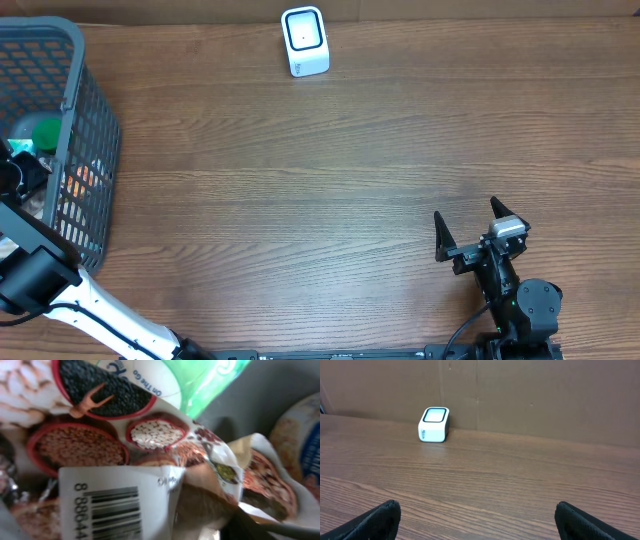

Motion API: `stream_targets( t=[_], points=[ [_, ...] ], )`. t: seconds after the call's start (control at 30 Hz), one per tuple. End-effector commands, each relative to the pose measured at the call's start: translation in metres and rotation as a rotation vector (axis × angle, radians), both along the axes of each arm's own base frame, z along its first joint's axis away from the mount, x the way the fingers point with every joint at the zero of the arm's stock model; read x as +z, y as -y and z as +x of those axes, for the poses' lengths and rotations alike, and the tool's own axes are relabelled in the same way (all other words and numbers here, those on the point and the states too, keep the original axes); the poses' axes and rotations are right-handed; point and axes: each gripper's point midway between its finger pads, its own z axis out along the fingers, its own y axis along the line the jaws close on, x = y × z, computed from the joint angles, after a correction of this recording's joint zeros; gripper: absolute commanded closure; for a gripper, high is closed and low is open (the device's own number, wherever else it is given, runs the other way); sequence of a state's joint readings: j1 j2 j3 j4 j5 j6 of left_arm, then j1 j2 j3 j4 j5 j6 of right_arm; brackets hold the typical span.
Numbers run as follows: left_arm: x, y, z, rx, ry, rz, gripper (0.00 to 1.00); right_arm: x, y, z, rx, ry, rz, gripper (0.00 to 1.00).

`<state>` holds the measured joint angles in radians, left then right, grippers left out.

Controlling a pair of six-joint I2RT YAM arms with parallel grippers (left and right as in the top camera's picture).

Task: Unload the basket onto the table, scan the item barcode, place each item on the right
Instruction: 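Grasp the clear snack bag with barcode label using the left gripper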

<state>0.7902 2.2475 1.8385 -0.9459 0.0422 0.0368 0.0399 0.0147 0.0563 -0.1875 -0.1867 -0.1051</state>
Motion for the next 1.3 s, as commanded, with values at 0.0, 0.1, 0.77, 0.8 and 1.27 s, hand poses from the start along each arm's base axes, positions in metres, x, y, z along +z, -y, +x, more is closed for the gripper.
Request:
stream_targets(
  t=[0.0,0.1,0.77,0.8,1.27],
  points=[
    [-0.012,0.01,-0.004,-0.015,-0.022,-0.036,0.56,0.004,-0.002,-0.001,0.01,0.016,0.0,0.0],
    [-0.012,0.011,-0.005,-0.015,-0.028,-0.041,0.55,0.004,-0.002,-0.001,0.01,0.016,0.0,0.0],
    [0.122,0.004,0.004,0.077,0.055,0.005,0.8,0.004,-0.002,-0.001,0.01,0.016,0.0,0.0],
    [0.128,0.004,0.004,0.076,0.064,0.013,0.84,0.004,-0.002,-0.001,0.01,0.016,0.0,0.0],
    [0.096,0.011,-0.027,0.143,-0.093,0.007,0.44,0.004,-0.002,-0.001,0.01,0.016,0.0,0.0]
  ],
)
